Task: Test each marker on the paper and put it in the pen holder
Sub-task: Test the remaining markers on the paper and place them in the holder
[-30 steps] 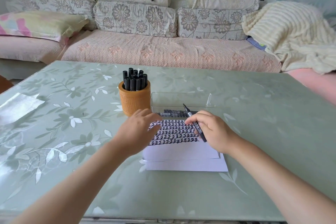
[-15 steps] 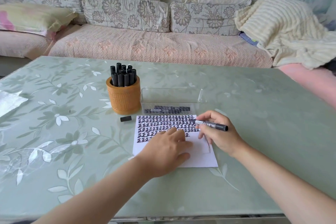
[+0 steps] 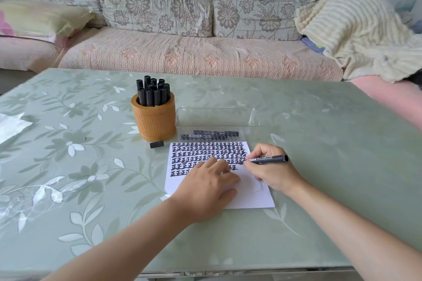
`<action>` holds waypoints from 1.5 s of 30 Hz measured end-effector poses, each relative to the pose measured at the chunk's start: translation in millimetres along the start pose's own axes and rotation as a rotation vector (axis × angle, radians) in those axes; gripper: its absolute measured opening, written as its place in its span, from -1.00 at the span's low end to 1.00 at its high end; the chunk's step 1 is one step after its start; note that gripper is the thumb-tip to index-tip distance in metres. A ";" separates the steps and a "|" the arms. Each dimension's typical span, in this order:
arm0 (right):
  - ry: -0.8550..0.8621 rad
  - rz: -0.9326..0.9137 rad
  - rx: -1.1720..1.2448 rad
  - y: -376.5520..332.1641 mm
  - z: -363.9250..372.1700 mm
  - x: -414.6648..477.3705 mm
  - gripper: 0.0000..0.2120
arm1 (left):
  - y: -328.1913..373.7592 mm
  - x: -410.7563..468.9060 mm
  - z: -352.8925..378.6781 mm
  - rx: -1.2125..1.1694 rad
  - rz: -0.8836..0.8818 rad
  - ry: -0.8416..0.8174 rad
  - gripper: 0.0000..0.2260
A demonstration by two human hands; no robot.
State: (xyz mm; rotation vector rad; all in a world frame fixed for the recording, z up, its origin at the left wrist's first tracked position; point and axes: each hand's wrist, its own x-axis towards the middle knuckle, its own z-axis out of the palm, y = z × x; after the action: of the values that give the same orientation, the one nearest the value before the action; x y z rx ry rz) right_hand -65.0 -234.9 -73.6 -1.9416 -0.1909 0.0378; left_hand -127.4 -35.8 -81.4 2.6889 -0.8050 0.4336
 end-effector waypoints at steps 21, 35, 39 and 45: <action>-0.046 -0.061 -0.080 -4.2 1.1 -6.0 -0.68 | 1.3 0.3 -0.1 -0.003 -0.040 -0.033 -0.74; -0.062 -0.073 -0.067 -3.1 0.0 -4.5 -0.71 | 0.7 0.8 0.3 -0.011 -0.035 -0.022 -0.75; -0.112 -0.080 -0.088 -4.1 -1.4 -5.5 -0.68 | 0.4 0.6 0.6 -0.010 -0.029 -0.012 -0.76; -0.105 -0.082 -0.080 -4.4 -0.2 -5.6 -0.68 | 0.1 0.7 1.3 -0.017 -0.019 -0.006 -0.75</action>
State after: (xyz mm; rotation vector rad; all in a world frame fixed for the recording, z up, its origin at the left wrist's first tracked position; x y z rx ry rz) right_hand -71.0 -234.4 -69.8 -2.0111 -0.3464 0.0789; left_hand -126.7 -36.7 -82.3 2.6812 -0.7808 0.4121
